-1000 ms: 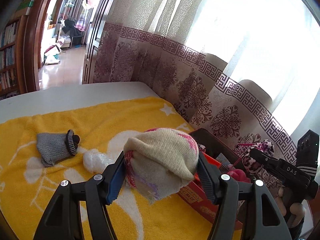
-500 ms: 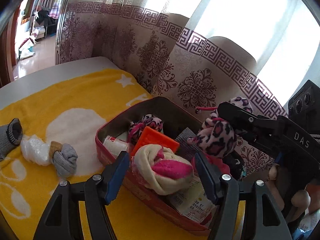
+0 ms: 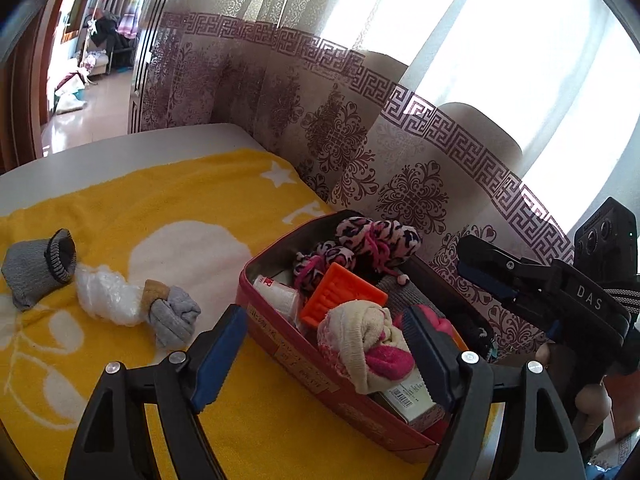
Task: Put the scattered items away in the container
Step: 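Withdraw both open grippers from the tin back over the glove and sock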
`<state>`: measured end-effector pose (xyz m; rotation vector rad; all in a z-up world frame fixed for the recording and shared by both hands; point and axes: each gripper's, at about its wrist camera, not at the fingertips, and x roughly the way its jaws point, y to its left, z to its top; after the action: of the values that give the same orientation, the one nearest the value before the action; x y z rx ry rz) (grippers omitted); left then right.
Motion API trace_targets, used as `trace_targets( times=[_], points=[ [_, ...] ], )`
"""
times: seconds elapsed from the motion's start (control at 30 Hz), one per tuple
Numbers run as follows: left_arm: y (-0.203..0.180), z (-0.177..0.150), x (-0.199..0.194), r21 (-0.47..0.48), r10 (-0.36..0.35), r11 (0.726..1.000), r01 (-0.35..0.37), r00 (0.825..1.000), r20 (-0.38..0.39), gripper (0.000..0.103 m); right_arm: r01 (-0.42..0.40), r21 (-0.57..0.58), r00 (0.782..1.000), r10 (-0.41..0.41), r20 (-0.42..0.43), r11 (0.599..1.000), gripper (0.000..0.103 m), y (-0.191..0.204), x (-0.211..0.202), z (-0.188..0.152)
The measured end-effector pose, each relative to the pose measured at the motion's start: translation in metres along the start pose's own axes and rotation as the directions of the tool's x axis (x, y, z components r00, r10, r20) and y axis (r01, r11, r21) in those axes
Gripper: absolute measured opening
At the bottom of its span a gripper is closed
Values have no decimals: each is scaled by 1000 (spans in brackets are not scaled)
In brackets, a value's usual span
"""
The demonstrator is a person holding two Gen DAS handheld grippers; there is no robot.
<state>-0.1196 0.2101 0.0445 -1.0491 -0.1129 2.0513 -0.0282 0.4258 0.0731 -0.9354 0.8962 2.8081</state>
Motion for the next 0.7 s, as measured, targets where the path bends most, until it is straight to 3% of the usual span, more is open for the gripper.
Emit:
trace_targets(
  times=[0.47, 0.7],
  points=[
    [106, -15, -96, -158, 182, 974, -164, 977, 109, 81, -69, -113, 992, 56, -117, 991, 57, 60, 31, -34],
    [133, -26, -104, -195, 194, 966, -172, 976, 101, 81, -70, -169, 988, 45, -149, 983, 60, 90, 49, -46]
  ],
)
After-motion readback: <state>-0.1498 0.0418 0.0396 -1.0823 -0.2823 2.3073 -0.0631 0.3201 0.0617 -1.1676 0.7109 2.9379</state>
